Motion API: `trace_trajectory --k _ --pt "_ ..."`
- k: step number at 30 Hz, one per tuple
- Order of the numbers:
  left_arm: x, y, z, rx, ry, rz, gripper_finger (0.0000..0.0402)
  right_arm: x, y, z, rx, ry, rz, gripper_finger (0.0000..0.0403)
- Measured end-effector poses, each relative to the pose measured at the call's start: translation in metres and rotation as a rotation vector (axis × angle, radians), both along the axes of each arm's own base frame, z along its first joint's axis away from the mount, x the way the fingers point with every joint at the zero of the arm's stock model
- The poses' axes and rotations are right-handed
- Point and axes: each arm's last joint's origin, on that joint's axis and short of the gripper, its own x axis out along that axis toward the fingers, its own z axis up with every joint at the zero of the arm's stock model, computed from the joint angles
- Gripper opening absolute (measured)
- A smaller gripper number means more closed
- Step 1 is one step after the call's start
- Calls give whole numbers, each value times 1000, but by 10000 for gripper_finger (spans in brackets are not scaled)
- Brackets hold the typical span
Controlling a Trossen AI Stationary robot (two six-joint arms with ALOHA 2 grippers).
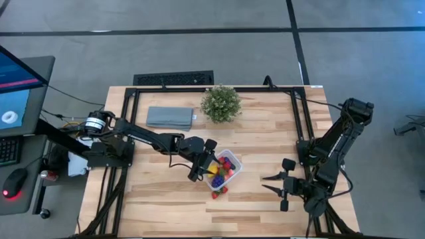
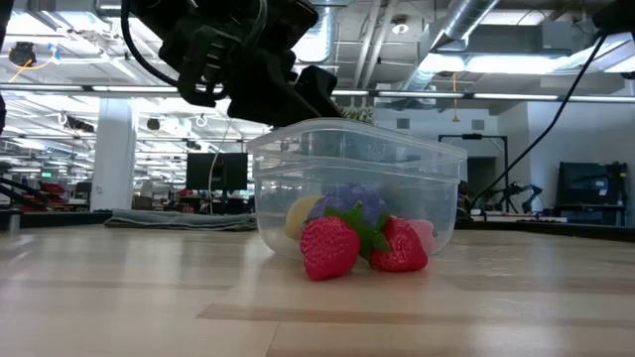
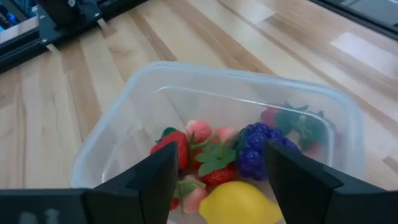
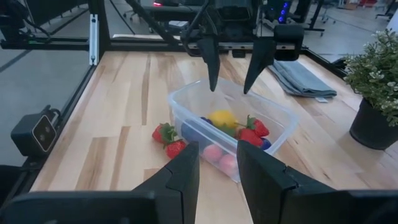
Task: Pick and placing Produce into tupperware
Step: Put the red strawberry into the transparent bin
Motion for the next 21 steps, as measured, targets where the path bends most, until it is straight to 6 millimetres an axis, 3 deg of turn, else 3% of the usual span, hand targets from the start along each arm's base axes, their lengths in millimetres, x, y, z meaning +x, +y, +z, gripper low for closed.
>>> trace_trajectory --k 10,21 --pt "-11 -16 16 -11 -6 -57 231 5 -3 0 1 2 -20 132" --pt "-28 -68 15 1 44 -125 231 19 -11 -1 45 63 -18 132"
